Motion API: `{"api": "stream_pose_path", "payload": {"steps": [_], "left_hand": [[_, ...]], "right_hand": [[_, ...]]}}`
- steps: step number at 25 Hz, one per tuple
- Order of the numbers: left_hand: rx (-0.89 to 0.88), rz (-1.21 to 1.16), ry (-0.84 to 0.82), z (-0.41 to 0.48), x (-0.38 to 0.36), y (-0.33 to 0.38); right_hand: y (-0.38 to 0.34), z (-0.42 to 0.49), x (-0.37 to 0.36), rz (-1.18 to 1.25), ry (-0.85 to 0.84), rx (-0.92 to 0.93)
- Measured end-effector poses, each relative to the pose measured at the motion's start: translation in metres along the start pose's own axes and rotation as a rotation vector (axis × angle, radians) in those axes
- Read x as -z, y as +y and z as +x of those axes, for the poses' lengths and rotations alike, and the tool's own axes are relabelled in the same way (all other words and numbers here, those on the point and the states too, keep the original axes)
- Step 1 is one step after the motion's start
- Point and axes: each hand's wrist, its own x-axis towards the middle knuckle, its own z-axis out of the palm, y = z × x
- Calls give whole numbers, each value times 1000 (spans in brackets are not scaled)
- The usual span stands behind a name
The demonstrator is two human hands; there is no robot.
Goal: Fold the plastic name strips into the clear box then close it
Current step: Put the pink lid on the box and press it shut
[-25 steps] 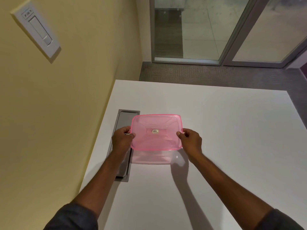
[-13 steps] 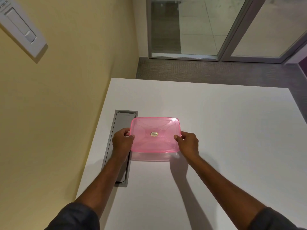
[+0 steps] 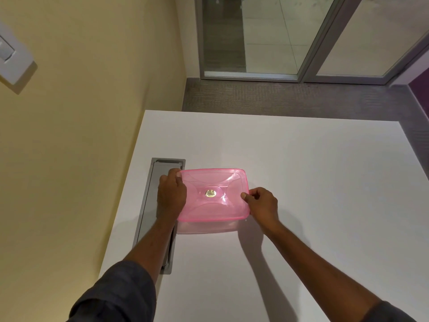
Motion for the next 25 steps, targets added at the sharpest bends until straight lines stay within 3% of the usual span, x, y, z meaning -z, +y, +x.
{"api": "stream_pose_path", "payload": {"steps": [10, 21, 25], "left_hand": [[-110, 61, 113, 3, -10, -11], [-155, 94, 79, 4, -9, -13], [-117, 87, 62, 3, -11, -13]], "right_hand": [[4, -2, -1, 58, -2, -2], [2, 6, -3, 161, -7, -132], [6, -2, 0, 117, -110, -213]]}}
